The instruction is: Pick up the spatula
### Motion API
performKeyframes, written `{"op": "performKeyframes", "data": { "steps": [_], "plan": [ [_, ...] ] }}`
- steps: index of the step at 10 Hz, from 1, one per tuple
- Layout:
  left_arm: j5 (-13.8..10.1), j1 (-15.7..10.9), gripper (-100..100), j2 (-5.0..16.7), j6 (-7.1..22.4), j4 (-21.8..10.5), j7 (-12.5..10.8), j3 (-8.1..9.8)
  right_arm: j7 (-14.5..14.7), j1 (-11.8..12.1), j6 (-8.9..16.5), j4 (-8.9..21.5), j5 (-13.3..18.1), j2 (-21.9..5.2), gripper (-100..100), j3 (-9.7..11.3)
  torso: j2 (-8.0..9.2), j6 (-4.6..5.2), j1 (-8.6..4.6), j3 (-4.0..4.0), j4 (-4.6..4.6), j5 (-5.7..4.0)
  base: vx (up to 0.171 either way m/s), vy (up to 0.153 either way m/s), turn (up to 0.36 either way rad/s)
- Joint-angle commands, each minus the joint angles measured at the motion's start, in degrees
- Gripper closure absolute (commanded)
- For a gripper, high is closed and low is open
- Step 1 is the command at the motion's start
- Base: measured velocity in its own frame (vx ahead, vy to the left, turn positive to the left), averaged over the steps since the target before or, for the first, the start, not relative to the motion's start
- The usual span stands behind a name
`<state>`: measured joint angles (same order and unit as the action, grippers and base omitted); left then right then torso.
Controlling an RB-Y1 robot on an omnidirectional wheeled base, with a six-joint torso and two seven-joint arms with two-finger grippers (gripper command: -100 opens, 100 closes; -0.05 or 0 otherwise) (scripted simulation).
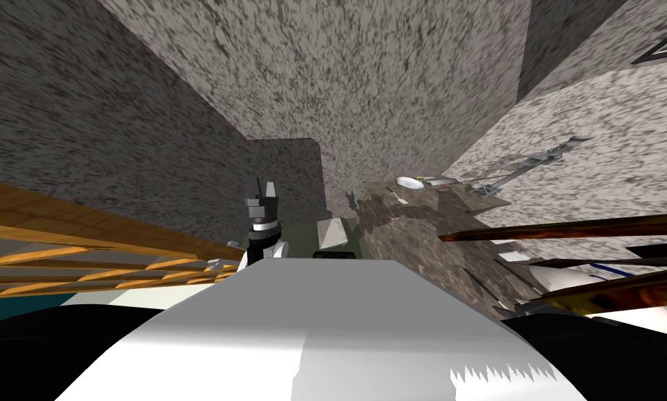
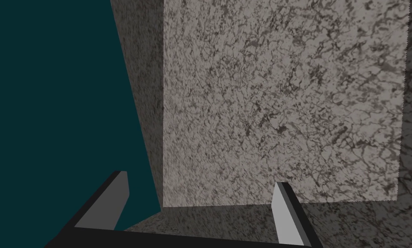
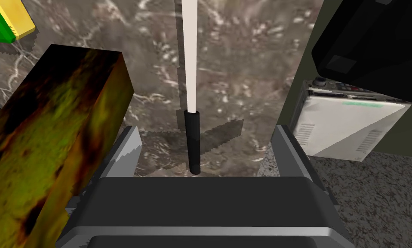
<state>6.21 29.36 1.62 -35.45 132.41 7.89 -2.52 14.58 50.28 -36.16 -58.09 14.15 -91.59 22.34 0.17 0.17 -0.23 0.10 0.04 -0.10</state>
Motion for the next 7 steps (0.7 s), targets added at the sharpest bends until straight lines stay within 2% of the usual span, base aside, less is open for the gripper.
{"op": "performKeyframes", "data": {
  "steps": [1, 6, 7],
  "plan": [
    [0.0, 0.0, 0, 0.0, 0.0, 0.0, 0.0, 0.0, 0.0, 0.1, 0.0, 0.0, 0.0, 0.0, -100, 0.0, 0.0, 0.0, 0.0, 0.0, 0.0, 0.0, 0.02, 0.019, 0.033],
    [0.0, 0.0, 0, 0.0, 0.0, 0.0, 0.0, 0.0, 0.0, 0.1, 0.0, 0.0, 0.0, 0.0, -100, 0.0, 0.01, -0.01, -0.06, 0.01, 0.0, -0.01, -0.004, 0.001, -0.007],
    [0.0, 0.0, 0, 0.0, 0.0, 0.0, 0.0, 0.0, 0.0, 0.1, 0.0, 0.0, 0.0, 0.0, 0, 0.0, 0.01, -0.01, -0.06, 0.01, 0.0, -0.01, 0.0, 0.0, 0.0]
  ]
}}
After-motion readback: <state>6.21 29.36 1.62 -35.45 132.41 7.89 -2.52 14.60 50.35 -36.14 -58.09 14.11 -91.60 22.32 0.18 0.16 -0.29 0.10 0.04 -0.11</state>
